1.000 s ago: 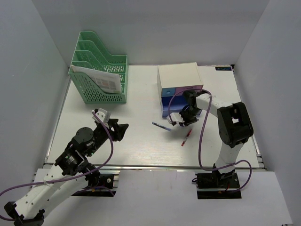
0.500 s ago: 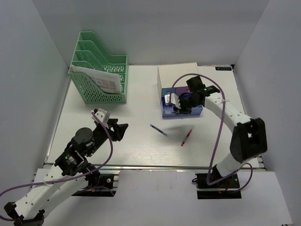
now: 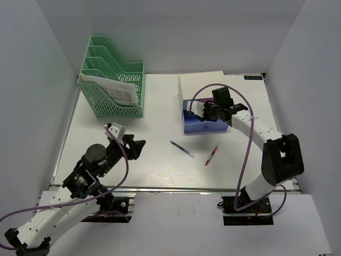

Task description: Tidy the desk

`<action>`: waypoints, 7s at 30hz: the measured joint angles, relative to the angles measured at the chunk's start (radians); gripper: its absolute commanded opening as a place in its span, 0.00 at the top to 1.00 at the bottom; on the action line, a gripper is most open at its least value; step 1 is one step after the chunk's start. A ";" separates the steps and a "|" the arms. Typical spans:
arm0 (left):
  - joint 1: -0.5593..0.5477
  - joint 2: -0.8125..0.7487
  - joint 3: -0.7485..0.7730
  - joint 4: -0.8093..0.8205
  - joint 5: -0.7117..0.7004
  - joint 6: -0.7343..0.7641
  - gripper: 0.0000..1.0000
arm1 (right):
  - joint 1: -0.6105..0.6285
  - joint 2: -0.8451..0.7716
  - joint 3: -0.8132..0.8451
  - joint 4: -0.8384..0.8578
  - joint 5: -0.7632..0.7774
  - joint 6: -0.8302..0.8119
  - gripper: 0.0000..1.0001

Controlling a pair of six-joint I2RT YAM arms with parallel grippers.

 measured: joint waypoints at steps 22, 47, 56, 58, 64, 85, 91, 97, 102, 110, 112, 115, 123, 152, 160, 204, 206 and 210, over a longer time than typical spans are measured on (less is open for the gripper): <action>0.000 0.004 -0.001 0.000 0.003 0.000 0.32 | -0.025 -0.214 -0.151 -0.346 -0.279 -0.290 0.87; 0.000 0.004 -0.001 0.000 0.007 0.004 0.32 | 0.076 -0.042 -0.323 -0.431 -0.061 -0.518 0.55; 0.000 -0.005 -0.001 0.000 0.008 0.004 0.32 | 0.085 -0.040 -0.275 -0.437 -0.066 -0.502 0.55; 0.000 -0.006 -0.001 0.000 0.008 0.004 0.32 | 0.085 -0.062 -0.254 -0.436 -0.072 -0.494 0.54; 0.000 -0.008 -0.001 0.000 0.008 0.003 0.32 | 0.087 -0.048 -0.199 -0.417 -0.082 -0.475 0.55; 0.000 -0.010 -0.001 0.000 0.008 0.003 0.32 | 0.094 0.170 -0.078 -0.451 -0.034 -0.340 1.00; 0.000 -0.010 -0.001 0.000 0.008 0.004 0.32 | 0.093 0.100 0.056 -0.442 -0.060 -0.186 1.00; 0.000 -0.009 -0.001 0.000 0.008 0.003 0.32 | 0.094 -0.034 0.105 -0.262 0.039 -0.087 1.00; 0.000 0.005 -0.001 0.000 0.008 0.004 0.32 | 0.094 0.053 0.077 -0.129 0.211 -0.060 0.62; 0.000 0.011 -0.001 0.000 0.007 0.004 0.32 | 0.091 0.123 0.077 -0.057 0.214 0.013 0.65; 0.000 0.011 -0.001 0.000 0.007 0.004 0.32 | 0.091 0.080 0.077 -0.056 0.156 0.042 0.64; 0.000 0.011 -0.002 0.000 0.008 0.004 0.32 | 0.091 -0.016 0.065 -0.053 0.039 0.097 0.11; 0.001 0.105 -0.005 0.048 0.146 -0.007 0.68 | 0.083 -0.105 -0.007 -0.036 -0.143 0.357 0.11; -0.059 1.218 0.328 0.142 0.505 0.857 0.30 | -0.382 -0.313 -0.212 0.087 -0.585 0.770 0.40; -0.059 1.326 0.408 0.201 0.476 0.969 0.30 | -0.389 -0.326 -0.223 0.088 -0.624 0.761 0.40; -0.039 1.349 0.726 0.146 0.507 0.755 1.00 | -0.391 -0.493 -0.343 0.209 -0.420 0.780 1.00; -0.039 1.397 0.810 0.166 0.486 0.755 1.00 | -0.391 -0.522 -0.358 0.233 -0.397 0.785 1.00; -0.039 1.521 0.947 0.192 0.432 0.764 0.96 | -0.392 -0.549 -0.366 0.270 -0.375 0.792 1.00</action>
